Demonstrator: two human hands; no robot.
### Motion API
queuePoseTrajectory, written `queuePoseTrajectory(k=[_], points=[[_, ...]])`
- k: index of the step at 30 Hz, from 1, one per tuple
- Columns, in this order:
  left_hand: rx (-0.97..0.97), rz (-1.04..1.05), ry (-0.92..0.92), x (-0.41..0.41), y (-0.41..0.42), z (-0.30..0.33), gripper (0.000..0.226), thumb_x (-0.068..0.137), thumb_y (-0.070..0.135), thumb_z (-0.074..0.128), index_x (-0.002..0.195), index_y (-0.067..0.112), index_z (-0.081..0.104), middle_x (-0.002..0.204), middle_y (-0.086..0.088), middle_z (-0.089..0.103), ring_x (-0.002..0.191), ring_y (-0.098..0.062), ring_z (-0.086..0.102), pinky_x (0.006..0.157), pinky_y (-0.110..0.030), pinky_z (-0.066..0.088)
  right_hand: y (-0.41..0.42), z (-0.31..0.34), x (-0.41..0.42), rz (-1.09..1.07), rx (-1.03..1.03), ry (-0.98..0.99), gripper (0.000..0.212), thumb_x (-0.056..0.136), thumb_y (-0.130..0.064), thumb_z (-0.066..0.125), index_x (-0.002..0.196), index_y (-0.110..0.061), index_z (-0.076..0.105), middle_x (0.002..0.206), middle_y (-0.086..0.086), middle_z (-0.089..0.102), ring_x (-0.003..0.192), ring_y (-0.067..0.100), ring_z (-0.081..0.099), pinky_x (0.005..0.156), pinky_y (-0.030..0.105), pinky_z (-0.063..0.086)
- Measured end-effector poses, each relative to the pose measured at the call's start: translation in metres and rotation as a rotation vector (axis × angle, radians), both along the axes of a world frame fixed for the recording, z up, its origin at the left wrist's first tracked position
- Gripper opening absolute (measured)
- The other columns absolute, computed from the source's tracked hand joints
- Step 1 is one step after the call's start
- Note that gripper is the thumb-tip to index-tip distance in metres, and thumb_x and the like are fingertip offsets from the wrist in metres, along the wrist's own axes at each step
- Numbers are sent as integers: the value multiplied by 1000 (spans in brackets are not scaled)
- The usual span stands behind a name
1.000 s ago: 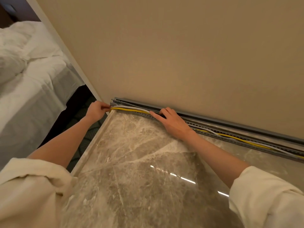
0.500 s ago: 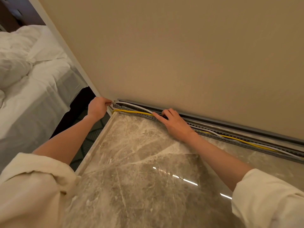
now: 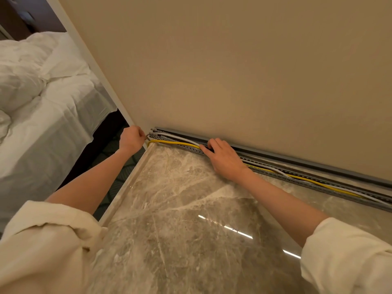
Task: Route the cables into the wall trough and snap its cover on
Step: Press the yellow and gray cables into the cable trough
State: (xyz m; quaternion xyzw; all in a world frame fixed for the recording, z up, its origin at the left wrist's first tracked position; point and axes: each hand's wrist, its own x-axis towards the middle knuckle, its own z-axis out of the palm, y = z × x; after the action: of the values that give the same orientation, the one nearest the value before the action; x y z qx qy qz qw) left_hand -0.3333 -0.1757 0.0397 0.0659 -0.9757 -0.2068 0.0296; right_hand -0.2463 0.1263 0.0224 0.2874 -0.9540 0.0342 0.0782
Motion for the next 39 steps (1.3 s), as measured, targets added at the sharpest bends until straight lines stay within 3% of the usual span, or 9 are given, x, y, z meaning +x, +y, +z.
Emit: queuePoseTrajectory(k=[5,11,14,19,22,25,32,36,39], points=[[12,-136,-185,2,-3,4,17,82,2,67,97,3,73,97,-17,73,89,-28,65,81,-34,50,-1,2,-2,23,7,-27,53,84,1,52,137,-2,42,119,15,53,105,29,50,84,37,45],[-23,-230,-172,6,-6,7,14,84,5,65,95,4,74,92,-16,74,81,-22,62,77,-32,47,2,4,-2,18,10,-59,57,86,0,51,141,-6,37,125,13,51,109,27,48,86,36,46],[-143,-306,-90,6,-7,18,17,87,6,59,95,5,73,89,-17,73,78,-25,63,76,-37,52,4,3,-2,22,20,-73,62,84,3,52,142,-8,34,129,12,49,112,27,46,89,37,46],[-475,-425,103,3,-6,39,27,92,2,46,110,4,66,99,-18,72,91,-36,66,77,-46,55,5,2,-2,24,47,-81,65,83,4,53,143,-9,33,130,12,48,114,28,45,89,38,47],[-564,-449,76,1,-2,42,30,90,-2,46,114,3,64,103,-18,71,96,-35,65,79,-46,56,4,1,-2,22,44,-88,65,83,4,53,143,-9,32,131,13,47,114,28,45,89,38,47],[-614,-452,10,2,2,40,23,91,2,47,101,5,67,93,-17,71,85,-34,65,73,-45,56,5,1,-2,20,39,-86,65,83,4,53,143,-10,32,131,12,47,115,28,44,89,38,47],[-423,-349,56,2,7,26,23,90,2,48,97,4,70,94,-19,72,86,-38,63,72,-48,55,6,-1,-2,24,20,-70,67,80,6,55,142,-10,34,129,12,49,113,28,45,88,38,47],[-283,-201,135,6,8,19,21,88,6,58,106,-3,65,102,-24,70,93,-40,63,81,-48,53,6,-4,-2,19,16,-67,66,80,6,56,141,-9,36,127,12,50,112,28,47,88,38,48],[-212,-210,210,11,11,17,23,89,0,54,109,-2,65,107,-22,69,96,-38,63,84,-47,52,5,-5,-1,6,5,-62,65,79,5,58,139,-9,40,125,13,52,109,28,49,86,38,49]])
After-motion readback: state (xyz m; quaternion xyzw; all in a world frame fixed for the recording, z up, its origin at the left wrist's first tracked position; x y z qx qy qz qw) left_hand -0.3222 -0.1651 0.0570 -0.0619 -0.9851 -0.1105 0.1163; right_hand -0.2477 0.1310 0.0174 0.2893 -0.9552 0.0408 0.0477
